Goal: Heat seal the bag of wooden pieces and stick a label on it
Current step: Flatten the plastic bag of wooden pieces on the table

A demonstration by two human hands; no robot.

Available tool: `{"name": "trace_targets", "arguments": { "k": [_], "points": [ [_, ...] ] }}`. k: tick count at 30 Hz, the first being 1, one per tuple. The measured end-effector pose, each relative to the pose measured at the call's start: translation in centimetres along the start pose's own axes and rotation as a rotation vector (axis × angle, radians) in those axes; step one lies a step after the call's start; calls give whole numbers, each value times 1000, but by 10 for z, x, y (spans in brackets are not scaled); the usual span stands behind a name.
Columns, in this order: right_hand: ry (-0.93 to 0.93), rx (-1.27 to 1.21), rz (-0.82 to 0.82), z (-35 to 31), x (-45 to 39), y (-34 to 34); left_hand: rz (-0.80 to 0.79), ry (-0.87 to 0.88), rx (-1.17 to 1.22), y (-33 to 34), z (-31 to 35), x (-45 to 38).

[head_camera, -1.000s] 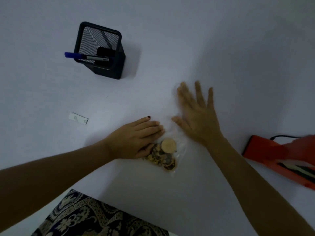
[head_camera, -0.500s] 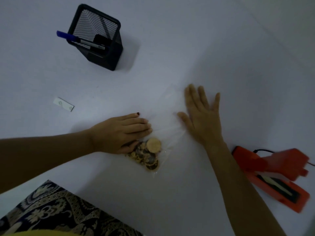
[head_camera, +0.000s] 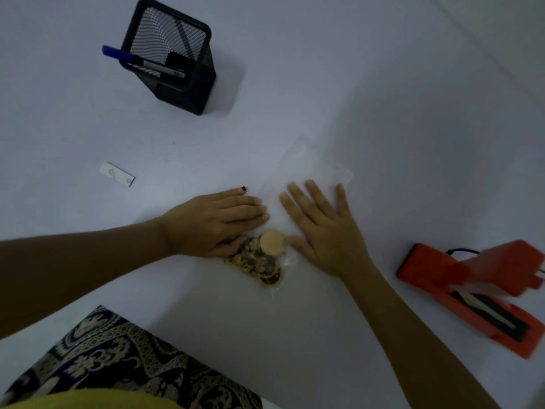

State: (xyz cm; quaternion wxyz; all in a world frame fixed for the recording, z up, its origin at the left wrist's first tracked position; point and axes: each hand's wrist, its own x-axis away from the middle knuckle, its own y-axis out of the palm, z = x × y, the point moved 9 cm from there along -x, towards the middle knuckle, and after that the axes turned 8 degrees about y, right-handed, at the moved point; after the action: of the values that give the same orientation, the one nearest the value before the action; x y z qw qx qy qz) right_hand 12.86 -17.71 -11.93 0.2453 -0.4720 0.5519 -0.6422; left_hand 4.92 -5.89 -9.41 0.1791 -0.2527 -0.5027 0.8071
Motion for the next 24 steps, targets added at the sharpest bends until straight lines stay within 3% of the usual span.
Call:
{"name": "trace_targets", "arguments": {
  "k": [12, 18, 24],
  "points": [
    [408, -133, 86, 50, -7, -15, -19, -13, -14, 1, 0, -1],
    [20, -70, 62, -26, -4, -9, -28, -8, -16, 3, 3, 1],
    [208, 6, 34, 51, -15, -9, -22, -11, -5, 3, 1, 0]
  ]
}}
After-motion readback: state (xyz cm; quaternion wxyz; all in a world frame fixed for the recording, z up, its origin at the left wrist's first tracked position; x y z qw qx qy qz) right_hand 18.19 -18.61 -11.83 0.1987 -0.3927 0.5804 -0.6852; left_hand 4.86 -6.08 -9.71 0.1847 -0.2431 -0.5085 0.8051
